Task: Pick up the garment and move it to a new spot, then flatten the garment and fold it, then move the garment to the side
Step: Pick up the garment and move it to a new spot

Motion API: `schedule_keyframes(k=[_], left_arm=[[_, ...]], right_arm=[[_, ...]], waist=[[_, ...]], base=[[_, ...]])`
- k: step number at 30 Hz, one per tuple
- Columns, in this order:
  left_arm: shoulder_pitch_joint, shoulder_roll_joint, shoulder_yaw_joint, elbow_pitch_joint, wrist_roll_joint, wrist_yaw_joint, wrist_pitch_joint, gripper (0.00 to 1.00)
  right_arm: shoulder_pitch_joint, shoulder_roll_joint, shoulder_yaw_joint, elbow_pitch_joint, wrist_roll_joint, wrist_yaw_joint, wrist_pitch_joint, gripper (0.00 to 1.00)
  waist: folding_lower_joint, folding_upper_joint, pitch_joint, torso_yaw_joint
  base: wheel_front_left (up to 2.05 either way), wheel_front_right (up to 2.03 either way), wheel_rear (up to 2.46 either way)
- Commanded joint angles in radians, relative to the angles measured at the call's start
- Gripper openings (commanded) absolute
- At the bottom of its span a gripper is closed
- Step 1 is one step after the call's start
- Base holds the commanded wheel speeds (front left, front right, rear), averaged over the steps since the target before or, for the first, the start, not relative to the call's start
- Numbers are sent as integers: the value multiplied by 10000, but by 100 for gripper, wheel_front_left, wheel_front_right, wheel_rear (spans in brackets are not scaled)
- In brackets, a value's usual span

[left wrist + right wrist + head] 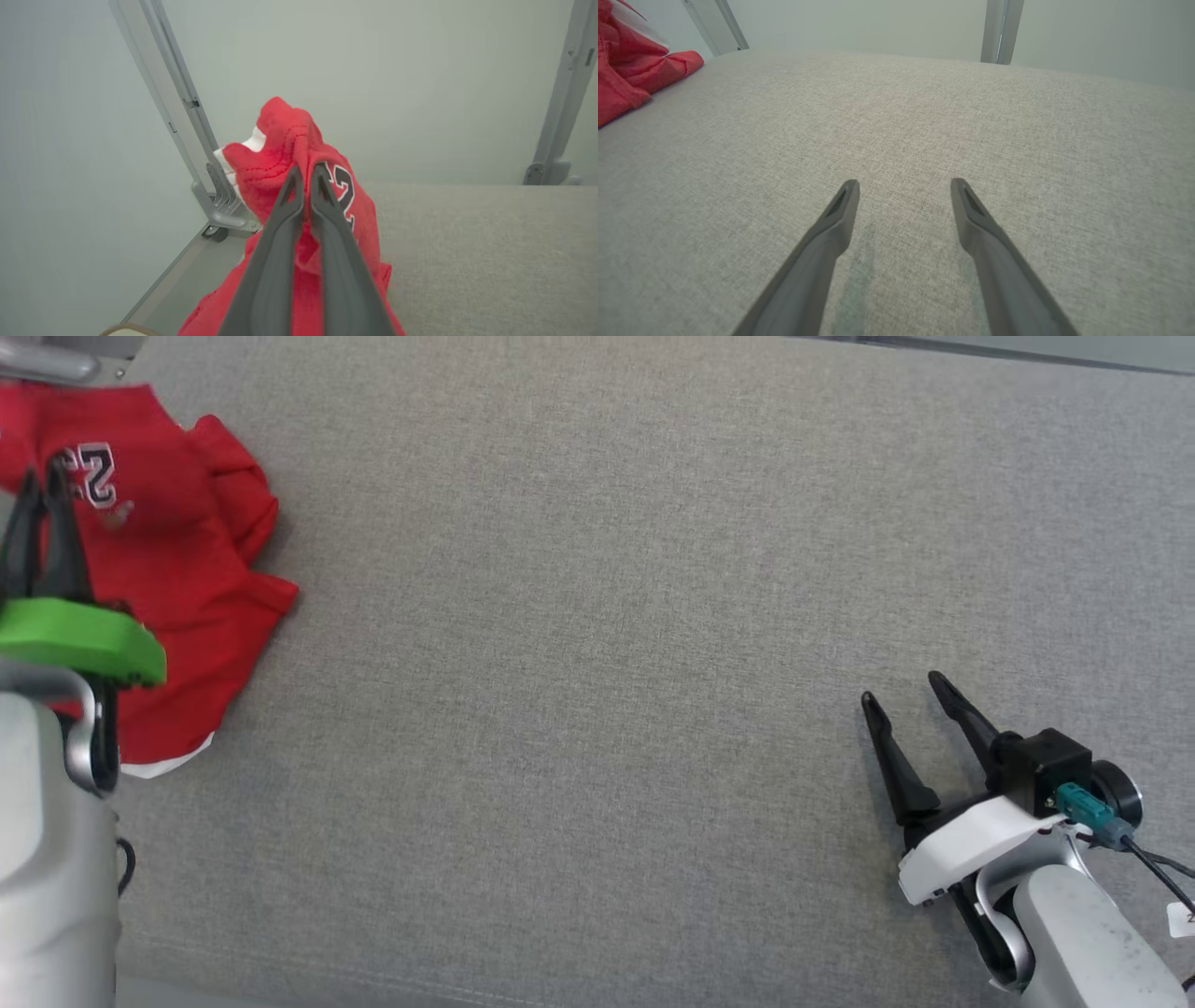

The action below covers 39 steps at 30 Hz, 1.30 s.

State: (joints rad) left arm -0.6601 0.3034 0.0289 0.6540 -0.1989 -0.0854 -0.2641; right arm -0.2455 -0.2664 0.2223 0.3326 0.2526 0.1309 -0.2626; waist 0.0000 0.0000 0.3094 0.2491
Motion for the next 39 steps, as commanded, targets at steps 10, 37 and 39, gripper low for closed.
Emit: schedule_keyframes(k=[10, 37, 39], left_arm=[[-2084, 315, -2387, -2166, -477, -451, -2, 0], [2377, -2034, -986, -1021, -2915, 310, -4, 0], [2782, -2222, -582, -783, -2643, 218, -5, 53]], right_arm=[[536, 1190, -363, 324, 218, -4, -32, 100], [361, 1430, -960, 213, 157, -3, -34, 100], [282, 1325, -949, 171, 147, -3, -32, 100]], waist=[[0, 0, -1166, -1017], [0, 0, -438, -3335], [0, 0, -444, -3299]], base=[[0, 0, 0], [0, 0, 0], [0, 0, 0]])
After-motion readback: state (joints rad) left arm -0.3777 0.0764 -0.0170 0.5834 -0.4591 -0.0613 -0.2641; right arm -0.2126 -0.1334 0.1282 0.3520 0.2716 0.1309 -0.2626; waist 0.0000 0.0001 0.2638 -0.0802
